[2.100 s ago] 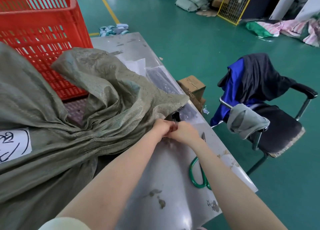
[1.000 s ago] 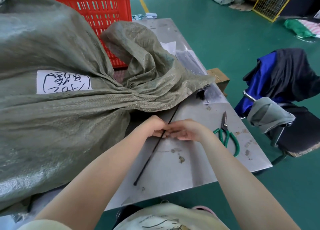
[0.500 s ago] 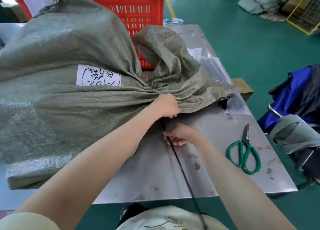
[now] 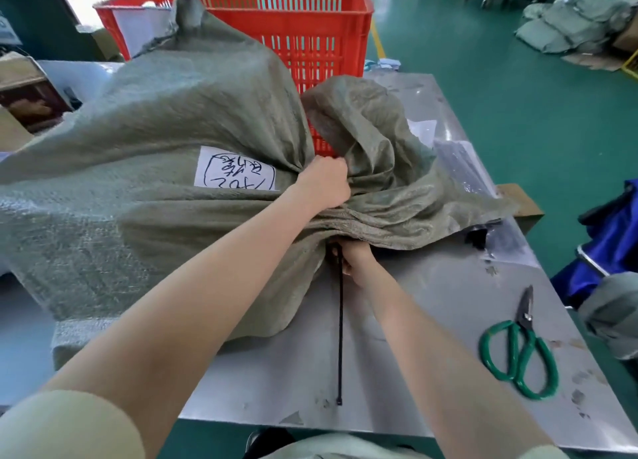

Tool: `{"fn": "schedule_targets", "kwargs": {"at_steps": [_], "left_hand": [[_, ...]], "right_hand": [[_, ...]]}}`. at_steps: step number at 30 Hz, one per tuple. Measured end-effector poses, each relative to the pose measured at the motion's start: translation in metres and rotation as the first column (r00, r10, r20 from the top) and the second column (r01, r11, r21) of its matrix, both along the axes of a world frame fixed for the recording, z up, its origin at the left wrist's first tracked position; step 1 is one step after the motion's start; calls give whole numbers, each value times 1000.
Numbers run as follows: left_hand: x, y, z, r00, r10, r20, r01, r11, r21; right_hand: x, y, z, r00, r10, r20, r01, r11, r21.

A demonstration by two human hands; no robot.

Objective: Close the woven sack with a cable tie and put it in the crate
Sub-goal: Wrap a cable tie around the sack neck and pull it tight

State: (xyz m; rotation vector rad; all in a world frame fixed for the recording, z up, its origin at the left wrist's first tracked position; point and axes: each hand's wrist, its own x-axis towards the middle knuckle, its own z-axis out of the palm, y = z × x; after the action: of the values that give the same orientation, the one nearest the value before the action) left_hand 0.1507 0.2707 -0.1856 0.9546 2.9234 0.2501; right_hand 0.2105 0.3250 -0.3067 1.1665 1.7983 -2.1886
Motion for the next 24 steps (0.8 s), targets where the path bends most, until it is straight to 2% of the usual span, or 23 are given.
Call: {"fn": "schedule_targets", "kwargs": {"at_steps": [2, 5, 7, 13, 16, 21, 24], "left_hand": [[-10, 1, -7, 999, -8, -49, -1, 981, -194], [-19, 4, -13, 1000, -1, 0, 1, 888, -460], [-22, 7, -16, 999, -9, 33, 26, 835, -550], [-32, 12, -12, 985, 12, 170, 81, 844, -530], [-38, 13, -10, 972, -1, 235, 112, 880, -462], [-50, 13, -11, 963, 54, 265, 15, 968, -252], [-55, 18, -15, 956, 128, 264, -53, 961, -273]], "right_hand": [[-8, -2, 0, 1000, -12, 4, 12, 1000, 10], [-18, -3, 0, 999, -29, 17, 29, 999, 21], [-20, -3, -1, 999, -52, -7, 52, 998, -19], [-26, 2, -1, 976, -207, -60, 195, 967, -166], [-29, -1, 1, 964, -236, -122, 202, 949, -242], [-26, 1, 3, 973, -195, -125, 155, 949, -273], [-25, 5, 4, 957, -245, -153, 182, 923, -338]]}}
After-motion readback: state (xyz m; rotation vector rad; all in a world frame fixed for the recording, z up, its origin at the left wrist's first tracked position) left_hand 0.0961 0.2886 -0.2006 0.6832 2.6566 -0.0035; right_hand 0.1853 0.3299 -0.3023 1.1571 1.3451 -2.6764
